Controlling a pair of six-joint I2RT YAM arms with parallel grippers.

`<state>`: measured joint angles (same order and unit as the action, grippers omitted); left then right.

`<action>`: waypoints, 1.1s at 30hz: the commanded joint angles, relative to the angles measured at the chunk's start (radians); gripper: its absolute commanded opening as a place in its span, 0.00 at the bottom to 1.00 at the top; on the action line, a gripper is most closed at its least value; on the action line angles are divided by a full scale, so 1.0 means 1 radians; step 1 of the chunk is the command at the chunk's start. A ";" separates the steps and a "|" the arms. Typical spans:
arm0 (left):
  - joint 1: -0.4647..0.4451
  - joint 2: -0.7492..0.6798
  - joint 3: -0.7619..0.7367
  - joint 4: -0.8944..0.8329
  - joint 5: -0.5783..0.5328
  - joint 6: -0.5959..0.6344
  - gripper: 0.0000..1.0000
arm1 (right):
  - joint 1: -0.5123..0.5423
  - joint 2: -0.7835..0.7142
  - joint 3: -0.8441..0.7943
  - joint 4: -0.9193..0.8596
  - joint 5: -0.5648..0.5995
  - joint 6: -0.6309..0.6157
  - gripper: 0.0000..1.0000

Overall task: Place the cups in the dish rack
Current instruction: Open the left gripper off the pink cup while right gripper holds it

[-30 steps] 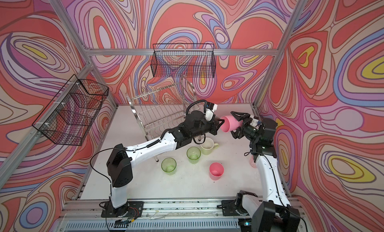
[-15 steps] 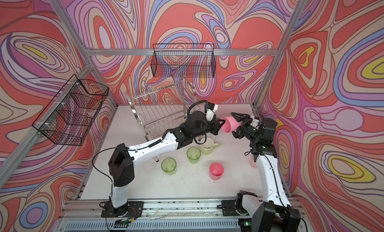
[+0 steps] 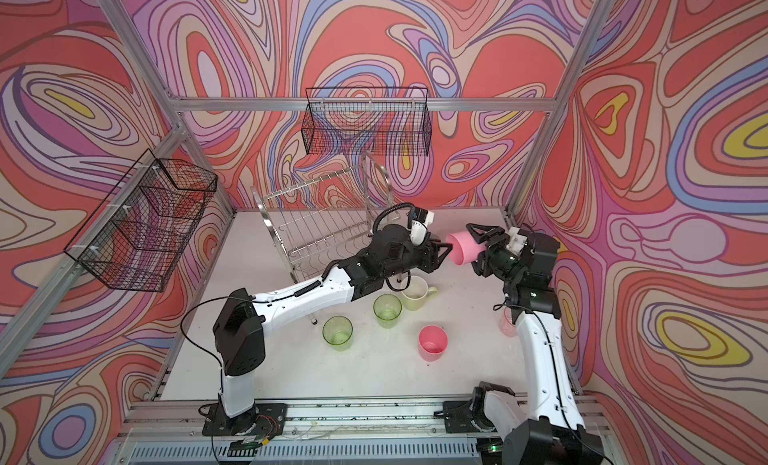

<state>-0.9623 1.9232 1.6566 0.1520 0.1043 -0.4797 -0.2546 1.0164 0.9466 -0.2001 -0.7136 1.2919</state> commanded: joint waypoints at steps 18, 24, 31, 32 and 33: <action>0.002 -0.508 -0.505 -0.271 -0.071 0.026 0.78 | 0.064 -0.079 0.230 -0.193 0.227 -0.565 0.58; -0.048 -0.684 -0.657 -0.381 -0.122 0.055 0.81 | 0.266 -0.056 0.288 -0.209 0.390 -0.678 0.58; -0.067 -0.878 -0.730 -0.546 -0.132 0.096 0.81 | 0.599 0.048 0.392 -0.240 0.648 -0.827 0.56; -0.068 -0.904 -0.731 -0.569 -0.124 0.109 0.80 | 0.646 0.071 0.414 -0.247 0.689 -0.856 0.56; -0.067 -0.929 -0.732 -0.593 -0.112 0.122 0.81 | 0.693 0.093 0.435 -0.250 0.729 -0.883 0.56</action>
<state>-1.0245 1.0584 0.9329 -0.3264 -0.0082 -0.4118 0.3340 1.0679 1.3212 -0.4324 -0.1673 0.5293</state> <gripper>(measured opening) 0.807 0.750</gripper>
